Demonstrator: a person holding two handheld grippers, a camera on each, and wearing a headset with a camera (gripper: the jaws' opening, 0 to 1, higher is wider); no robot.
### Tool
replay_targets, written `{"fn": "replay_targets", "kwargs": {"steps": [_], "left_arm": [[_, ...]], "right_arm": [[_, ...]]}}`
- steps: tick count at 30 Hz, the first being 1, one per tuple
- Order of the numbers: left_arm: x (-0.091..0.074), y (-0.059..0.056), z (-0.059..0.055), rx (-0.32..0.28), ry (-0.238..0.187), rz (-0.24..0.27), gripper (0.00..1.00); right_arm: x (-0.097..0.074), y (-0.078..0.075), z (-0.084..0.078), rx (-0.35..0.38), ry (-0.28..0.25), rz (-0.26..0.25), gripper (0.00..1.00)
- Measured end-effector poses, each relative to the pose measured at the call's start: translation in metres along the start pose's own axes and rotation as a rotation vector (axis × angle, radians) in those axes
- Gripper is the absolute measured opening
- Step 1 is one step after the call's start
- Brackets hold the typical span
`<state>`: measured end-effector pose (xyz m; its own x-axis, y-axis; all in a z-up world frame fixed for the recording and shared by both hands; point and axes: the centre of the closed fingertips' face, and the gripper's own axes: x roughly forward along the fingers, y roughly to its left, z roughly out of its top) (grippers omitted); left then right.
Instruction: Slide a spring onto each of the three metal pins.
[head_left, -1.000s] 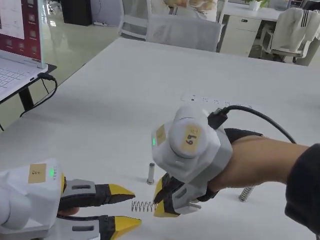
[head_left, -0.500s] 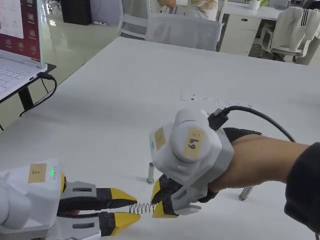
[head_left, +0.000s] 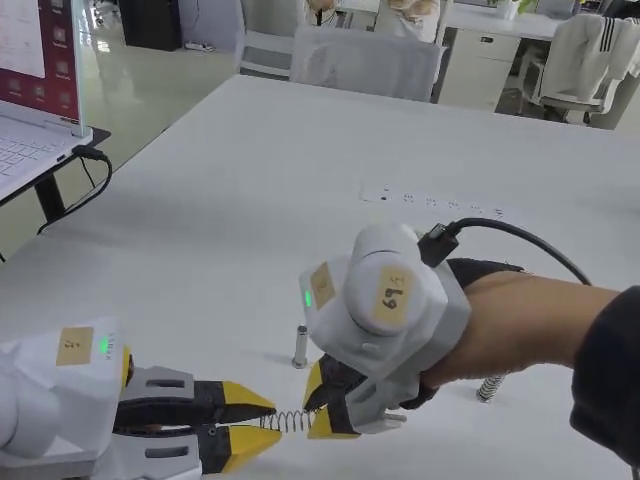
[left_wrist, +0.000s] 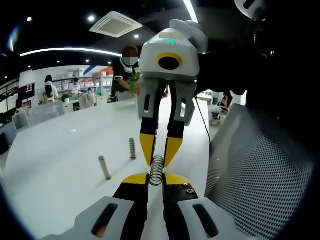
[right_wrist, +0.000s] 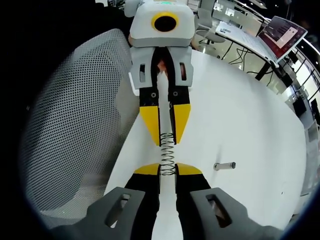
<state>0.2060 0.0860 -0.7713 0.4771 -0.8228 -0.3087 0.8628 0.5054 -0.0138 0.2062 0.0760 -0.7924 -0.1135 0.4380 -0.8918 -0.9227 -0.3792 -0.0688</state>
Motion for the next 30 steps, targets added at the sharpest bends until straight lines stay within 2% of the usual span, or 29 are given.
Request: {"fn": "replay_targets", "kwargs": {"steps": [8, 20, 30], "left_arm": [[0.001, -0.003, 0.000, -0.006, 0.007, -0.016, 0.02], [-0.001, -0.007, 0.015, 0.006, -0.019, -0.023, 0.02], [0.000, -0.009, 0.018, 0.009, -0.023, -0.024, 0.02]], "right_arm": [[0.003, 0.002, -0.004, 0.016, 0.009, 0.006, 0.10], [0.010, 0.006, -0.013, 0.059, 0.011, 0.025, 0.12], [0.009, 0.005, -0.009, 0.062, -0.014, 0.019, 0.09]]}}
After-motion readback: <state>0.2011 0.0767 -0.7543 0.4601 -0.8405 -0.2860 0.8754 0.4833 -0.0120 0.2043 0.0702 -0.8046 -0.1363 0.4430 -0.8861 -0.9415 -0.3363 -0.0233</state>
